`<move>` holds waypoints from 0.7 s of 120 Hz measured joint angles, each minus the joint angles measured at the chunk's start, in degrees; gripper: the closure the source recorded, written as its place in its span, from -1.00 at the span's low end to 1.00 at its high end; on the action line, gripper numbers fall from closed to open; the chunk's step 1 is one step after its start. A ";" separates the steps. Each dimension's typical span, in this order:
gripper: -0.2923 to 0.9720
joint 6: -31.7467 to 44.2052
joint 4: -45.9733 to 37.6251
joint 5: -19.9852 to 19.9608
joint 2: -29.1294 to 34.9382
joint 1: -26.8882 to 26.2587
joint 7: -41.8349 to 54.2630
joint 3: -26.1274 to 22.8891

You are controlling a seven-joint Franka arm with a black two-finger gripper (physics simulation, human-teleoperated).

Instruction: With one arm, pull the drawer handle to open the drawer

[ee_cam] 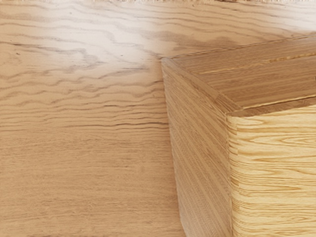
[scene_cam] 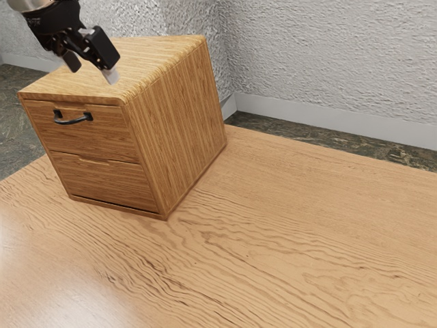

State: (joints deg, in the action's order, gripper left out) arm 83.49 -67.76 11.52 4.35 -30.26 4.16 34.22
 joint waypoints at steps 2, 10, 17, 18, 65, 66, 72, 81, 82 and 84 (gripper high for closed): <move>-0.54 -0.06 -0.01 0.02 -0.02 -0.12 0.00 0.15; -0.54 -0.27 -0.10 0.13 -0.05 -1.57 0.00 1.18; -0.54 -0.40 -0.42 -0.07 -0.05 -2.09 -0.02 1.55; -0.54 -0.42 -0.51 -0.13 -0.05 -2.12 -0.02 1.58; -0.54 4.94 -44.88 3.18 27.69 -2.06 -0.60 -8.53; -0.54 5.01 -45.78 3.76 28.61 -2.15 -0.61 -8.66; -0.54 5.32 -49.73 8.06 33.06 -2.88 0.09 -8.94; -0.54 5.69 -52.22 13.19 37.00 -1.70 3.22 -9.00; -0.54 5.73 -52.35 13.59 37.25 -1.43 3.65 -9.01; -0.54 5.81 -52.53 14.32 37.66 -0.86 4.59 -8.98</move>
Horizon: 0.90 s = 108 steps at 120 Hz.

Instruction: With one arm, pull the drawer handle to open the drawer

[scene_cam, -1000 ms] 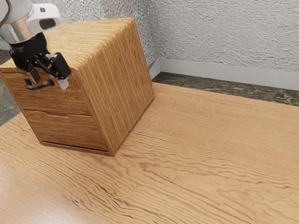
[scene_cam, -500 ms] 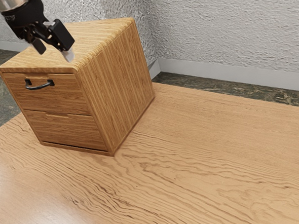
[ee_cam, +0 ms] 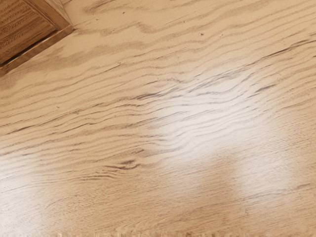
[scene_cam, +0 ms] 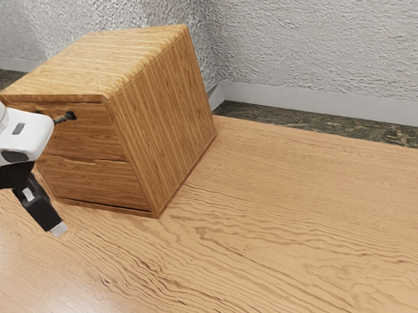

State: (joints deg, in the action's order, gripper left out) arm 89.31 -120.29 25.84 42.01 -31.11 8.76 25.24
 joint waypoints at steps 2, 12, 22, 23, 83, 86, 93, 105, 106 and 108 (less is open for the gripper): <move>-0.54 0.10 -0.13 0.65 0.30 0.66 1.03 0.02; -0.54 1.20 -0.33 3.80 1.02 3.66 7.36 0.41; -0.54 3.94 -0.61 5.75 1.06 4.46 14.66 2.09; -0.54 4.28 -0.64 5.87 1.06 4.49 15.39 2.30; -0.54 12.24 4.99 10.95 1.34 -3.15 50.53 13.37; -0.54 12.32 5.57 11.26 1.28 -3.61 51.82 13.85; -0.54 12.49 6.36 11.79 1.22 -4.27 54.64 14.62; -0.54 12.68 8.13 12.85 1.17 -6.74 58.93 16.78; -0.54 12.69 8.34 12.95 1.17 -7.06 59.25 17.01; -0.54 12.72 8.86 13.20 1.13 -8.00 59.89 17.73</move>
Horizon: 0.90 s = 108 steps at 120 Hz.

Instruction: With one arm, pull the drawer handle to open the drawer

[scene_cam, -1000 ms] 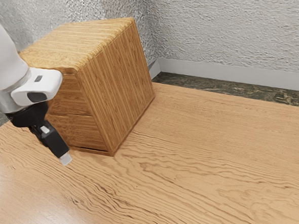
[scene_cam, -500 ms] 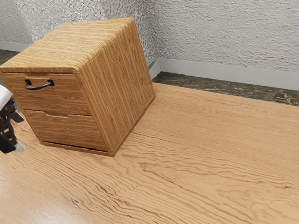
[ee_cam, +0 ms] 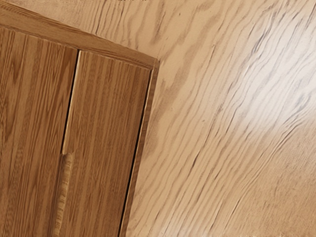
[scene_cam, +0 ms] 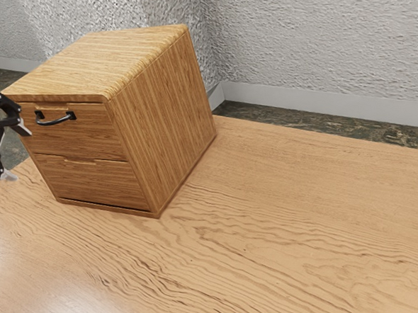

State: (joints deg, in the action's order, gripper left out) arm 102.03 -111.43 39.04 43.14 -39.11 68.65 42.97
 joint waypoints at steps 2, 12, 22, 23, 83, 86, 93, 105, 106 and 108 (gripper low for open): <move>-0.54 0.02 0.53 0.24 -0.04 -0.91 0.62 0.75; -0.54 0.11 2.29 1.33 -0.27 -3.73 3.48 3.68; -0.54 0.18 2.87 1.66 -0.49 -3.62 5.90 4.72; -0.54 0.19 2.88 1.60 -0.52 -3.52 6.11 4.76; -0.54 3.95 8.30 0.39 -1.33 -12.51 14.64 16.46; -0.54 4.28 8.36 0.38 -1.36 -12.75 14.91 16.71; -0.54 5.10 8.63 0.38 -1.46 -13.00 15.49 17.03; -0.54 6.36 9.77 0.37 -1.60 -13.55 16.38 17.57; -0.54 6.46 9.87 0.37 -1.62 -13.76 16.44 17.76; -0.54 6.66 10.04 0.37 -1.65 -14.12 16.58 18.12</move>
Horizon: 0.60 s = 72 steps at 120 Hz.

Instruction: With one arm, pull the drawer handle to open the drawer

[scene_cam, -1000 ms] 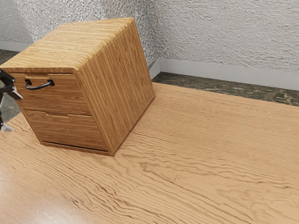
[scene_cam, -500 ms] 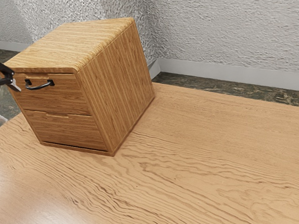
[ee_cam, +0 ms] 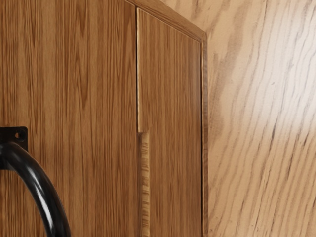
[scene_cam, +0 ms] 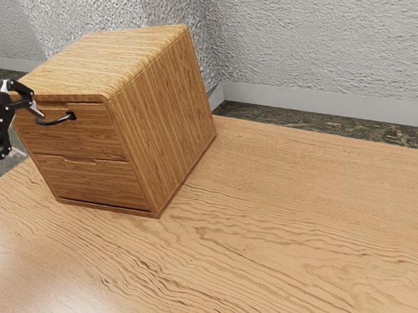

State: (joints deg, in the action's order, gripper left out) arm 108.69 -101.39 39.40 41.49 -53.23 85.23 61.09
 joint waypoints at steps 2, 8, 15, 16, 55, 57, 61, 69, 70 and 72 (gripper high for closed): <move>-0.54 0.23 0.14 0.01 -0.02 -0.31 0.13 0.30; -0.54 0.86 0.50 0.02 -0.10 -1.04 0.50 1.26; -0.54 1.48 0.78 0.04 -0.15 -2.03 0.89 2.55; -0.54 1.58 0.81 0.04 -0.15 -2.16 0.94 2.71; -0.54 4.13 0.51 -0.30 0.00 -3.26 2.51 5.99; -0.54 4.25 0.48 -0.32 0.00 -3.27 2.57 6.04; -0.54 4.49 0.46 -0.36 0.01 -3.32 2.68 6.12; -0.54 4.91 0.49 -0.43 0.00 -3.78 2.89 6.59; -0.54 4.95 0.49 -0.44 0.00 -3.82 2.91 6.64; -0.54 5.03 0.48 -0.45 0.00 -3.89 2.96 6.75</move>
State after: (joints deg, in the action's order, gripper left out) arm 113.72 -100.91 38.95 41.49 -57.12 88.19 67.84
